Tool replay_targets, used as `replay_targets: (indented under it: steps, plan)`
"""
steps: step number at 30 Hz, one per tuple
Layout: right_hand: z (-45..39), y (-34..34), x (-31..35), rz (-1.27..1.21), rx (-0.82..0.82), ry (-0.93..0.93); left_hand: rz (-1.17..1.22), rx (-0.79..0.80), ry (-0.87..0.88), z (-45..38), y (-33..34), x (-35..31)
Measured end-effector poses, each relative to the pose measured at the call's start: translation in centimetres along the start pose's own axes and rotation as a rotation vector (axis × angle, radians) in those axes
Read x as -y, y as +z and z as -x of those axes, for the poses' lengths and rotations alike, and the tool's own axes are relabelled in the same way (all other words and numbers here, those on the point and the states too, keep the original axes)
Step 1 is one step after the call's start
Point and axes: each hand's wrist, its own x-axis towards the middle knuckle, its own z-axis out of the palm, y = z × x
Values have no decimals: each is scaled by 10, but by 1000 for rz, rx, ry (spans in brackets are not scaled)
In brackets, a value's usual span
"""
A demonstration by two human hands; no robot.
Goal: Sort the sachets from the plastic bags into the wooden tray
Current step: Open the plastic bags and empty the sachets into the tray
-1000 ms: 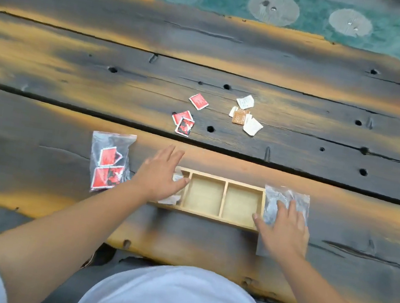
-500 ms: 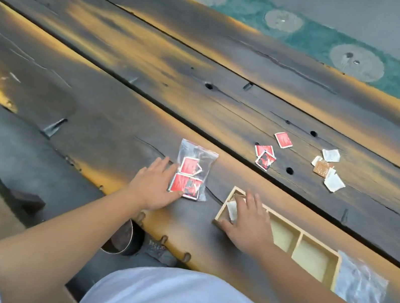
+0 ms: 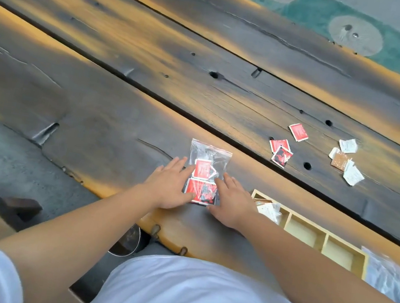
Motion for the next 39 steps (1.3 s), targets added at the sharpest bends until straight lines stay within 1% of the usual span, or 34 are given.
replay_targets:
  steps: [5, 9, 15, 19, 21, 26, 30, 34, 36, 39]
  plan:
    - [-23, -5, 3, -7, 76, 23, -51, 64, 64, -28, -1, 1]
    - [-48, -12, 4, -5, 92, 28, -42, 98, 89, -52, -5, 2]
    - [-88, -20, -3, -10, 130, 15, -99, 146, 84, -85, -13, 10]
    - [-108, -24, -9, 22, 124, -7, -101, 159, 72, -101, -12, 15]
    - [-117, -27, -12, -7, 138, 0, -98, 146, 69, -108, -12, 17]
    - [-138, -36, -22, -55, 104, 29, -64, 22, 52, -125, -16, 19]
    - [-149, -35, -27, -28, 118, 10, -142, 30, 74, -137, -18, 21]
    - [-153, -32, -30, 5, 88, -24, -168, 4, 79, -144, -21, 19]
    - [-155, -33, -33, -10, 62, -32, -221, -3, 78, -147, -23, 17]
    - [-159, -32, -32, 38, 32, -54, -384, 12, 127, -149, -20, 12]
